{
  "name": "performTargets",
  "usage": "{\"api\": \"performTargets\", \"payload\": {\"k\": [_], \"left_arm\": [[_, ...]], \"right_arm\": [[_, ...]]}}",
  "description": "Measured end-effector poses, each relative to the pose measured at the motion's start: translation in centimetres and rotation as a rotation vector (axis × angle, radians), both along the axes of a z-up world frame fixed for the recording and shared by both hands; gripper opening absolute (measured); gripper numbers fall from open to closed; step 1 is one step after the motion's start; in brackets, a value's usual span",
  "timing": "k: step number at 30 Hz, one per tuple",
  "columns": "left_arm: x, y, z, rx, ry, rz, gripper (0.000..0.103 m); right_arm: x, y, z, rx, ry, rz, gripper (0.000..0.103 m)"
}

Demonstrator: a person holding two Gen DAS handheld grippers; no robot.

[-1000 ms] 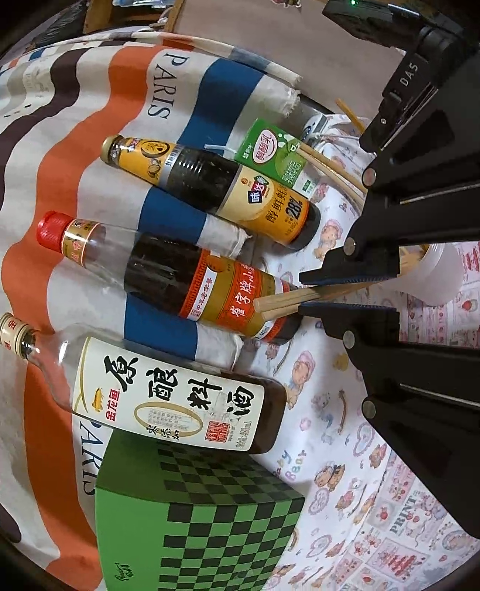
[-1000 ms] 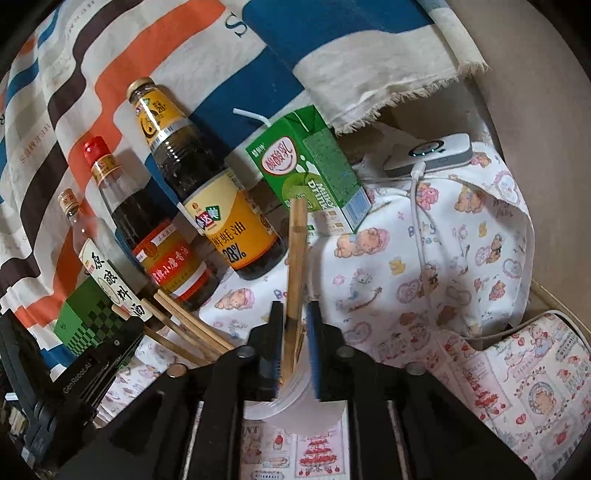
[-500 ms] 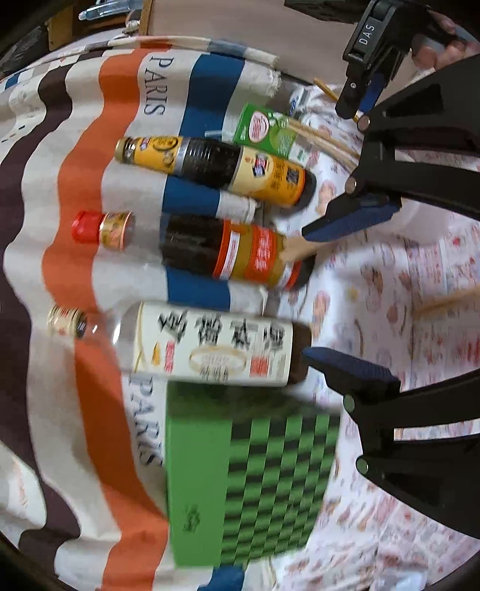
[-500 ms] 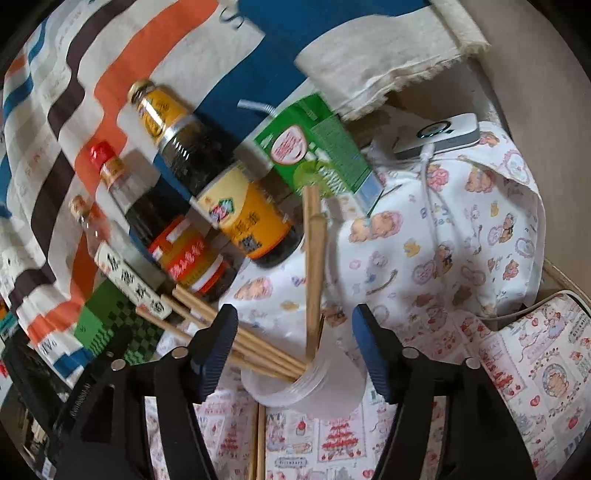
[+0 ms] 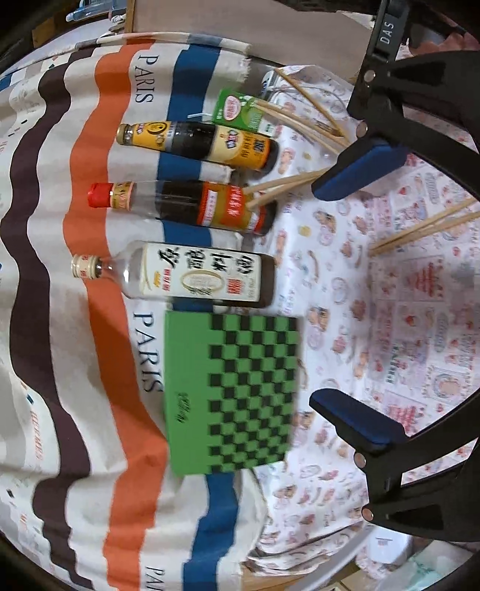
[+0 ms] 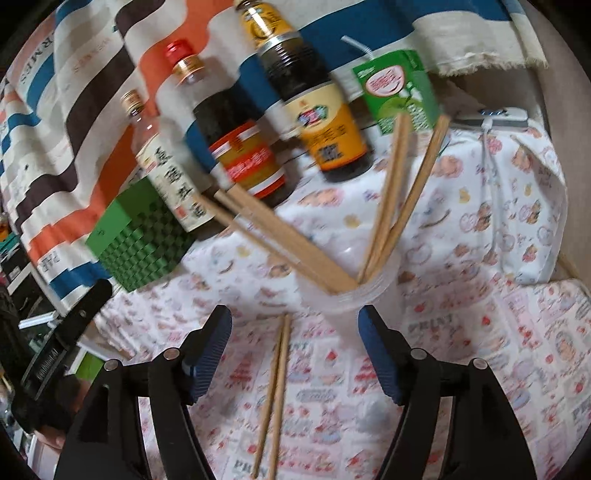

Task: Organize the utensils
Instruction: 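Open both grippers and pull them back from the cup, then grasp a loose chopstick with the right gripper while the left gripper grasps another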

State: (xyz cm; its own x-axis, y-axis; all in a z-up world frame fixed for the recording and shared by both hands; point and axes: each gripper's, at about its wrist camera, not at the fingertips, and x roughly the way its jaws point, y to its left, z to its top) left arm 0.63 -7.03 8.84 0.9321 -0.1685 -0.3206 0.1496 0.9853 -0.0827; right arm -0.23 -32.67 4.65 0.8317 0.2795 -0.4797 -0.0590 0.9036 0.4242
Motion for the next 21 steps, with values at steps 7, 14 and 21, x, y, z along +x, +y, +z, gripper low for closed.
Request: {"api": "performTargets", "payload": {"k": [7,14,21], "left_arm": [[1.3,1.5,-3.6,0.087,0.080,0.076,0.102],[1.8,3.4,-4.9,0.067,0.127,0.117,0.102],[3.0,3.2,-6.0,0.083,0.209,0.112,0.102]], "right_arm": [[0.7,2.0,-2.2,-0.100,0.048,-0.006,0.075],[2.1,3.1,-4.0,-0.202,0.149,-0.048,0.075],[3.2,4.2,-5.0,-0.281,0.227,-0.017,0.082]]}}
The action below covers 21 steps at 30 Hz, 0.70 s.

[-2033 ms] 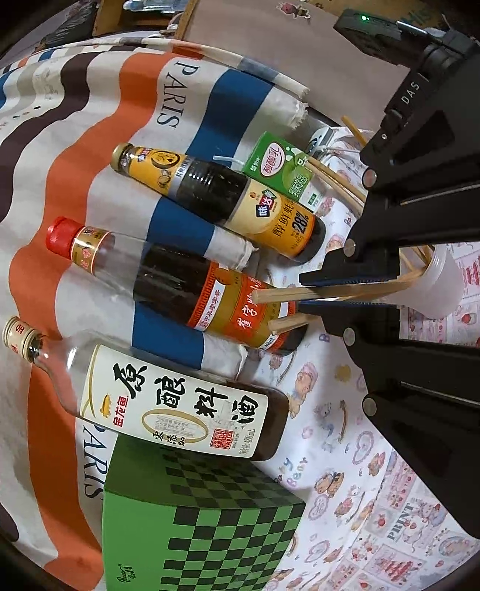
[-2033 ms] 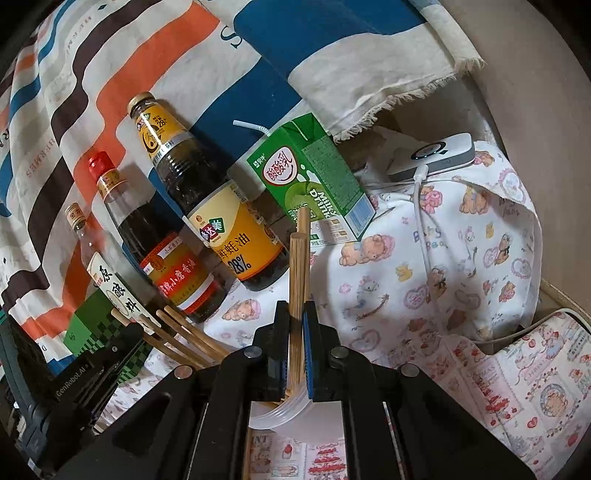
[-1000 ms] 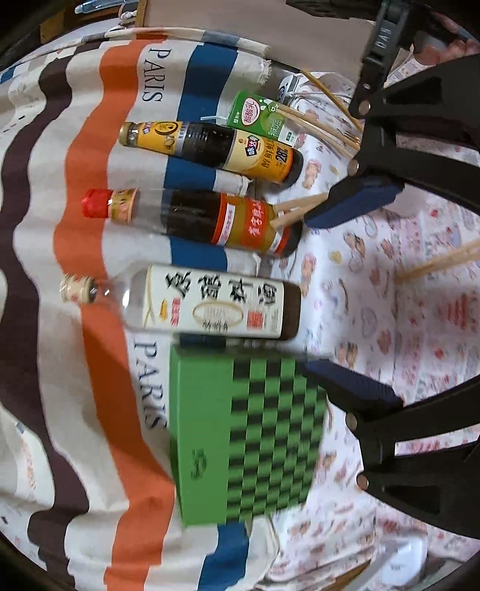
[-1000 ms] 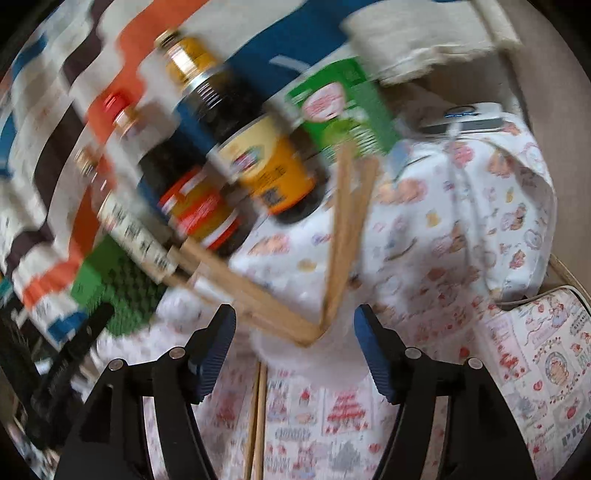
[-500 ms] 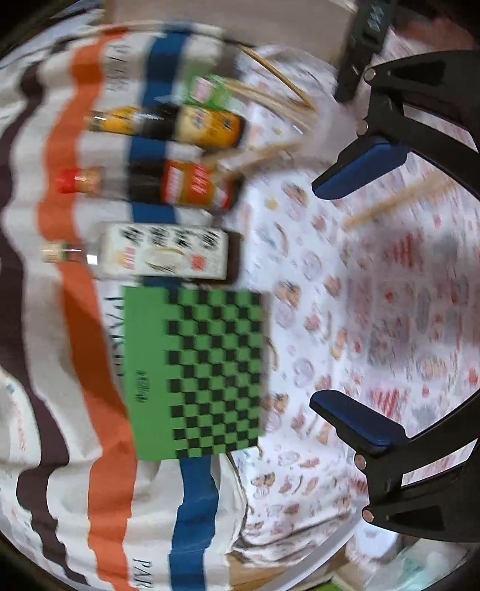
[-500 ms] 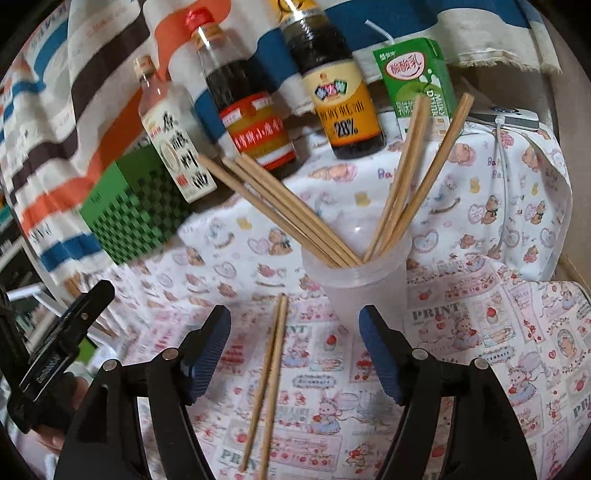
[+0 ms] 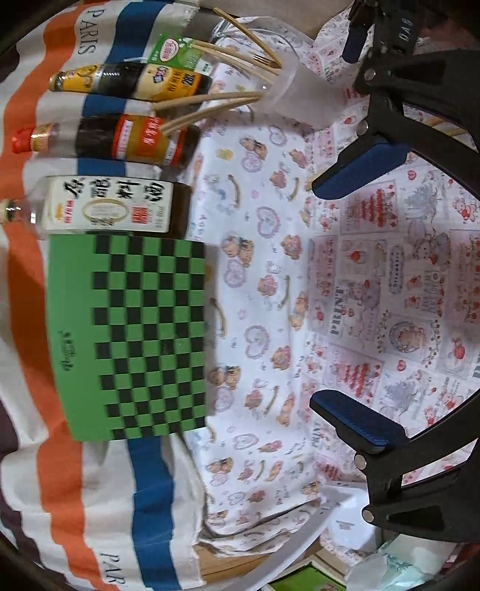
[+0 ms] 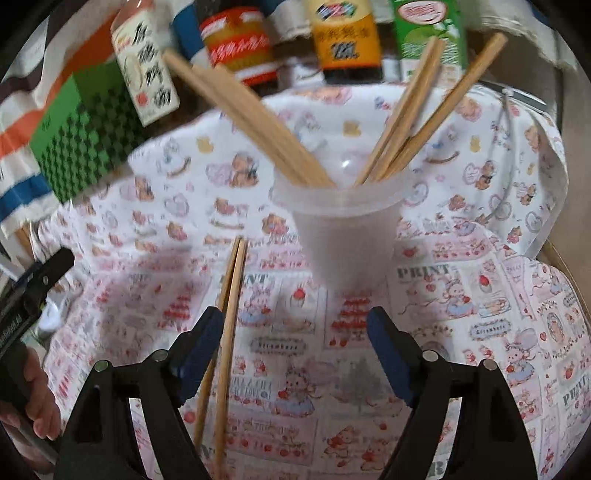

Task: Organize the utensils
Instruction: 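Grasp a loose chopstick with the right gripper while the left gripper grasps another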

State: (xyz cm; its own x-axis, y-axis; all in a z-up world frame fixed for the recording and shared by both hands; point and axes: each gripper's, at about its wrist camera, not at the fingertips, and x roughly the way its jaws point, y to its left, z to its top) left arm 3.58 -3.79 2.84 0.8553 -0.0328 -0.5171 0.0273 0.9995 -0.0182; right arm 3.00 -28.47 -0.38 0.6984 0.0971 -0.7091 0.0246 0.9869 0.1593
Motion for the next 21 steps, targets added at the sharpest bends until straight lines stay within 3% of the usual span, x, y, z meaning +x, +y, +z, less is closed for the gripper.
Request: {"api": "performTargets", "payload": {"k": [7,14,21], "left_arm": [[0.9,0.9,-0.7,-0.071,0.097,-0.020,0.102],[2.0,0.5,-1.8,-0.025,0.184,-0.008,0.102],[2.0,1.2,-1.8,-0.037,0.186,0.026,0.102]], "right_arm": [[0.4,1.6,-1.7,-0.032,0.118,0.048,0.082],[0.0,3.5,-2.7,-0.095,0.177,0.110,0.081],[-0.4,4.6,-3.2,-0.131,0.195,0.154,0.058]]}}
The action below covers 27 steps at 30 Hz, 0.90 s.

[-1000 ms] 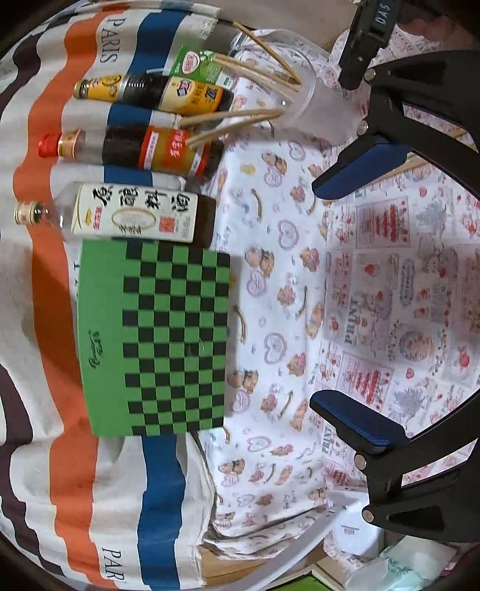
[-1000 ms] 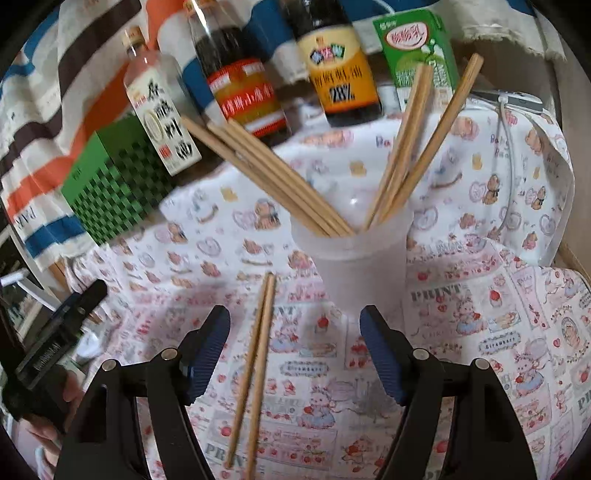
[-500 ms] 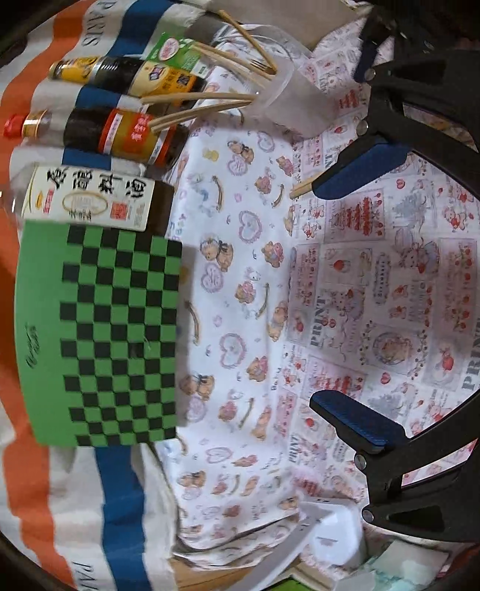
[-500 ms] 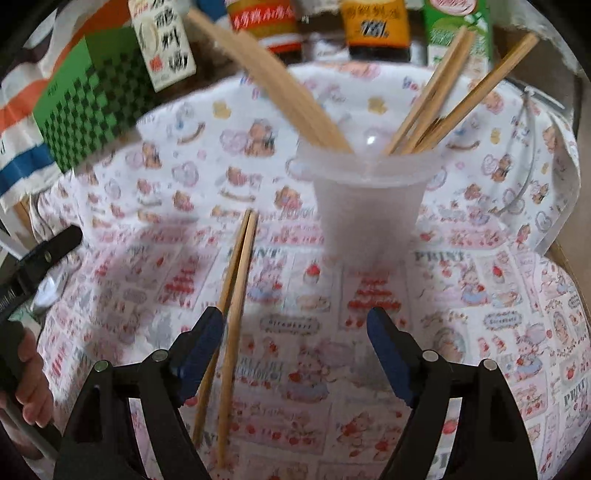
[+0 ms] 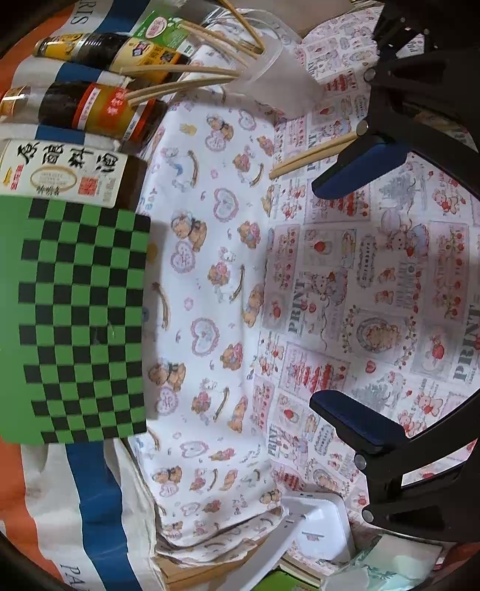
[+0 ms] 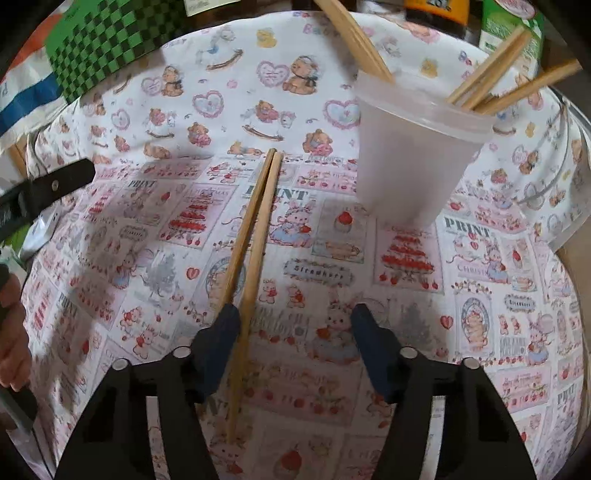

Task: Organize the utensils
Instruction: 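Grasp a loose chopstick with the right gripper while the left gripper grasps another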

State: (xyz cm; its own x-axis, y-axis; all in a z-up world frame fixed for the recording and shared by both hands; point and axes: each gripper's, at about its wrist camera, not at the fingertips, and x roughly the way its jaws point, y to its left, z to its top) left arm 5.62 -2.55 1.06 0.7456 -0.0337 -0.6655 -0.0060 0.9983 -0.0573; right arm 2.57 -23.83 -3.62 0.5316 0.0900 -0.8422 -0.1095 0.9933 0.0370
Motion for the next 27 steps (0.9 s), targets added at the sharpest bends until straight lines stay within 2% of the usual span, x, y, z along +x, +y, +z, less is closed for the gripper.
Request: {"api": "performTargets", "payload": {"k": [4,6,8,10,11,15,17,22,27], "left_arm": [[0.1,0.2,0.0,-0.003,0.008,0.012,0.102],[0.2,0.2,-0.2,0.001,0.015,0.016,0.102],[0.3,0.0,-0.3,0.011,0.018,0.018,0.102],[0.3,-0.2,-0.5,0.022,0.023,0.015,0.102],[0.3,-0.2,-0.5,0.027,0.023,0.016,0.102],[0.1,-0.1,-0.2,0.008,0.008,0.017,0.102],[-0.3,-0.2,0.3,0.016,-0.016,-0.001,0.102],[-1.4,-1.5,1.4,0.049,-0.072,-0.056,0.102],[-2.1,-4.5,0.7,0.069,0.002,-0.179,0.102]], "right_arm": [[-0.3,0.4,0.0,-0.037,-0.011,0.005,0.055],[-0.4,0.8,-0.1,-0.077,-0.032,0.014,0.044],[-0.3,0.7,-0.1,-0.092,-0.042,0.011,0.038],[-0.2,0.2,-0.1,-0.086,-0.044,-0.014,0.026],[-0.1,0.0,0.0,-0.079,-0.041,-0.020,0.009],[0.1,-0.7,0.1,-0.039,-0.041,-0.037,0.008],[-0.2,-1.0,0.9,-0.006,-0.079,-0.045,0.007],[-1.8,-2.0,4.3,0.068,-0.263,-0.044,0.007],[-3.7,-2.7,7.1,0.111,-0.434,-0.055,0.007]]}}
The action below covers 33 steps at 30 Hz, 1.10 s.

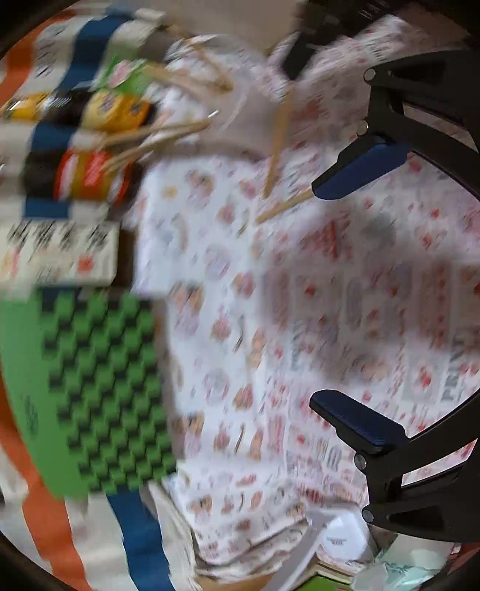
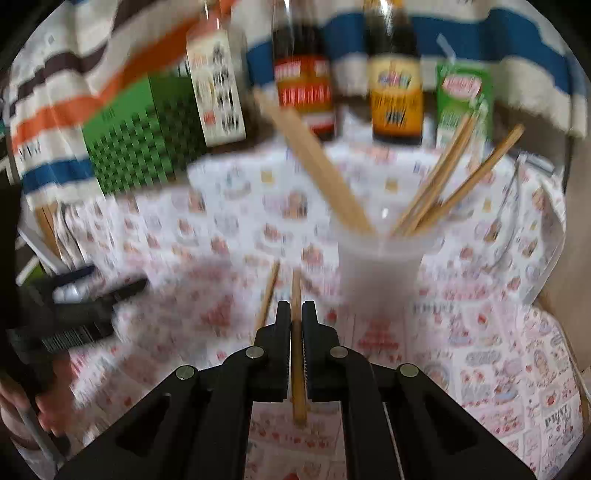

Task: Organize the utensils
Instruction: 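Grasp a loose chopstick with the right gripper while the left gripper grasps another, then lift both chopsticks and lower them into the clear cup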

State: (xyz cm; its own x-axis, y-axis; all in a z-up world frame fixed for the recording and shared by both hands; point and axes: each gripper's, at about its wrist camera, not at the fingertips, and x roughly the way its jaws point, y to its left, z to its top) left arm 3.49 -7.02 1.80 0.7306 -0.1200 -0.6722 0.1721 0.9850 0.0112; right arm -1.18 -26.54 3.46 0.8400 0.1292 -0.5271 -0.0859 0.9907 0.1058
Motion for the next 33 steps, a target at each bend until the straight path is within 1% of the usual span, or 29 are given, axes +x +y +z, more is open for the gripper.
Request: {"api": "performTargets", "payload": {"k": [2,3,4,5,6,7,10,11,15,18,22,23,24,25,29,30,33], "left_arm": [[-0.3,-1.8,-0.8,0.010,0.055,-0.076,0.092],[-0.5,-2.6,-1.2,0.005,0.089,-0.118,0.081],[-0.6,-3.4,-1.7,-0.002,0.125,-0.157,0.073],[-0.8,-4.2,-2.1,-0.006,0.157,-0.188,0.070],[-1.1,-5.0,-2.6,-0.004,0.178,-0.212,0.064],[-1.4,-5.8,-2.9,0.005,0.185,-0.230,0.060],[-2.3,-7.7,-3.9,0.073,0.182,-0.256,0.054],[-2.4,-8.1,-4.2,0.080,0.189,-0.260,0.054],[-2.3,-8.6,-4.9,0.061,0.218,-0.257,0.050],[-2.1,-8.8,-5.8,0.079,0.234,-0.246,0.040],[-2.1,-8.4,-5.9,0.020,0.220,-0.217,0.028],[-2.1,-8.3,-5.9,0.018,0.219,-0.208,0.026],[-2.1,-8.3,-6.0,0.019,0.217,-0.205,0.019],[-2.1,-8.2,-5.9,0.017,0.212,-0.203,0.009],[-1.7,-7.4,-5.7,-0.029,0.231,-0.176,0.006],[-1.7,-7.0,-5.3,-0.039,0.220,-0.166,0.005],[-2.3,-5.8,-3.0,-0.061,0.128,-0.136,0.005]], "right_arm": [[-0.7,-0.4,1.0,0.015,-0.065,-0.014,0.007],[-1.1,-0.5,1.3,0.022,-0.085,-0.022,0.007],[-1.4,-0.7,1.6,0.033,-0.106,-0.034,0.007],[-1.5,-1.0,1.8,0.041,-0.116,-0.041,0.007],[-1.5,-1.1,1.9,0.039,-0.116,-0.045,0.007],[-1.5,-1.1,1.9,0.026,-0.113,-0.043,0.007],[-1.3,-1.4,1.9,0.019,-0.117,-0.057,0.007],[-1.4,-1.5,1.8,0.022,-0.118,-0.056,0.007],[-1.5,-1.7,1.9,0.021,-0.128,-0.069,0.007],[-1.4,-2.1,1.8,0.034,-0.124,-0.084,0.007],[-1.3,-2.6,1.9,0.037,-0.125,-0.103,0.007],[-1.3,-2.7,2.0,0.035,-0.130,-0.108,0.007],[-1.3,-2.8,2.0,0.035,-0.135,-0.108,0.007],[-1.3,-2.9,2.0,0.038,-0.135,-0.105,0.007],[-1.3,-3.3,2.1,0.062,-0.142,-0.104,0.007],[-1.4,-3.3,2.2,0.068,-0.149,-0.102,0.007],[-2.0,-3.6,2.7,0.090,-0.179,-0.101,0.007]]}}
